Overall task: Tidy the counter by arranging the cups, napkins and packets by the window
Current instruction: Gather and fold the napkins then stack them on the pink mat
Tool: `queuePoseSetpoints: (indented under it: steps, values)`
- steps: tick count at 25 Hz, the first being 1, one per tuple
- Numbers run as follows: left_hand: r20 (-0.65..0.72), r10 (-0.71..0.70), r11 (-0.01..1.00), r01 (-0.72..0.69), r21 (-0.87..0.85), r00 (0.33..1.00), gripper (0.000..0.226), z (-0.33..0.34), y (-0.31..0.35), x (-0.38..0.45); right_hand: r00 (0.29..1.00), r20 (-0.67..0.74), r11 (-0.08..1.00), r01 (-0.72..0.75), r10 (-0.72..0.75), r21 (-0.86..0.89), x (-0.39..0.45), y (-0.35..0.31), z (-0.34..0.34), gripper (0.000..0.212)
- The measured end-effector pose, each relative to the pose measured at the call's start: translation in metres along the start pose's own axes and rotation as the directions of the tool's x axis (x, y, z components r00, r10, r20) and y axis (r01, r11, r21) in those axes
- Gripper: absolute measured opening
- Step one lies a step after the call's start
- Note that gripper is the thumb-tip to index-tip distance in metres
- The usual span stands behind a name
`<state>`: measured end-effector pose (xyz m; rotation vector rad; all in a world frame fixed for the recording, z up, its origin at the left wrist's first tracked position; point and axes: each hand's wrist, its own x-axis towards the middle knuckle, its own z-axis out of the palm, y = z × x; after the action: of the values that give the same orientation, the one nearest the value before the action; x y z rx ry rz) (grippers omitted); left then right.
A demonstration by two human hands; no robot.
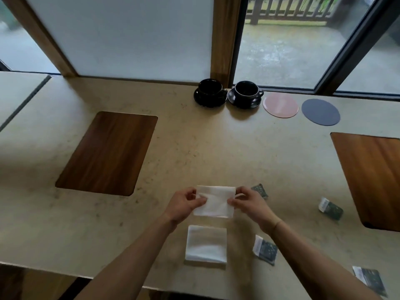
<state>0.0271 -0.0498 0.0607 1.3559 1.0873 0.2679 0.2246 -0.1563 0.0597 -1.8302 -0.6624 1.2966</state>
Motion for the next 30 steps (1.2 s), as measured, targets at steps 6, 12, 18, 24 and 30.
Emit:
queuePoseSetpoints:
  steps: [6, 12, 18, 24, 30]
  values:
    - [-0.052, 0.006, 0.958, 0.009, 0.286, 0.999, 0.012, -0.003, -0.047, -0.030, 0.994, -0.074, 0.979, 0.071, -0.086, -0.191, -0.031, 0.046, 0.028, 0.016]
    - [-0.059, 0.023, 0.920, 0.002, 0.393, 0.998, 0.011, -0.001, -0.068, -0.049, 0.995, -0.085, 0.966, 0.023, -0.046, -0.256, -0.051, 0.068, 0.044, 0.029]
    - [-0.052, 0.036, 0.875, -0.007, 0.484, 0.998, 0.017, 0.000, -0.071, -0.048, 0.995, -0.076, 0.903, 0.022, -0.060, -0.428, -0.052, 0.077, 0.055, 0.033]
    - [-0.053, 0.045, 0.807, -0.005, 0.590, 0.998, 0.028, 0.001, -0.075, -0.051, 0.992, -0.055, 0.845, 0.071, -0.118, -0.531, -0.053, 0.075, 0.060, 0.043]
    - [-0.061, 0.059, 0.775, -0.007, 0.631, 0.996, 0.034, -0.001, -0.076, -0.050, 0.990, -0.040, 0.818, 0.088, -0.134, -0.569, -0.058, 0.078, 0.064, 0.045]
